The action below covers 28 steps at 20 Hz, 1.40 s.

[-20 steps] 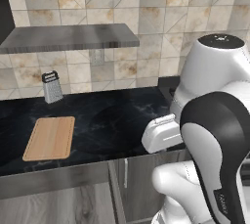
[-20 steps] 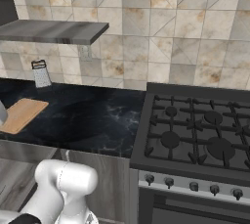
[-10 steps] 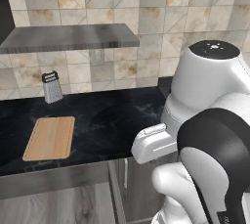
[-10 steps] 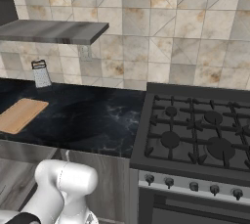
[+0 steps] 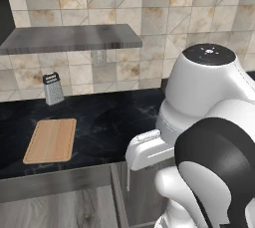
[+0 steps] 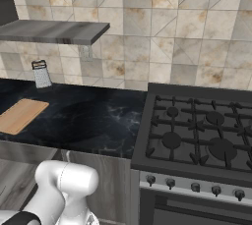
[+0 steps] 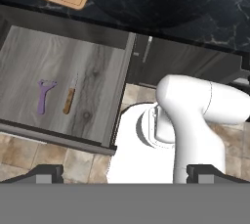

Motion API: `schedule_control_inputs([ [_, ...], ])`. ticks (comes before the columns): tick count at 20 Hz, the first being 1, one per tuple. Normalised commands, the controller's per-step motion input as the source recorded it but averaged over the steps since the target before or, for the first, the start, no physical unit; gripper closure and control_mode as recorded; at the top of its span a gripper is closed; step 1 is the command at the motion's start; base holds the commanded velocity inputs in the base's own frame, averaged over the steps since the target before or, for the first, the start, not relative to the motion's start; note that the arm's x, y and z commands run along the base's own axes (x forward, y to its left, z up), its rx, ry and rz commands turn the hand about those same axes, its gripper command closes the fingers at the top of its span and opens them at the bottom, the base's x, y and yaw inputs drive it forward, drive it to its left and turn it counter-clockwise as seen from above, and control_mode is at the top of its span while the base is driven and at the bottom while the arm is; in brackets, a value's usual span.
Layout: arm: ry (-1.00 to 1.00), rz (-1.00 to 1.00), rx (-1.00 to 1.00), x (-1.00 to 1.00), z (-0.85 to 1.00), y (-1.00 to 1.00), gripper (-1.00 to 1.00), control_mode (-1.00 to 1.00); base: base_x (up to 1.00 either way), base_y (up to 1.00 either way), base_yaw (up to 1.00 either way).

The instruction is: Open the drawer on the left and place the cutting tools on the cutting board.

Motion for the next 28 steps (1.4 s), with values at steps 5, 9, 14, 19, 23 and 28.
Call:
schedule_control_inputs([
  [5,-0.04,-0.01,0.0,0.27,-0.04,-0.02,-1.0,-1.0,0.0,0.0,0.0],
  [9,-0.16,-0.17,0.0,0.18,-0.29,0.0,-1.0,-1.0,0.0,0.0,0.0],
  [14,-0.01,-0.06,-0.03,0.15,-0.53,0.01,-1.0,-1.0,0.0,0.0,0.0],
  [19,0.13,0.04,-0.05,0.18,-0.39,0.0,-1.0,-1.0,0.0,0.0,0.0],
  [23,0.07,0.08,0.0,0.48,-0.12,-0.21,-1.0,-1.0,0.0,0.0,0.0],
  [28,0.01,0.03,0.0,0.31,-0.04,-0.18,-1.0,-1.0,0.0,0.0,0.0],
])
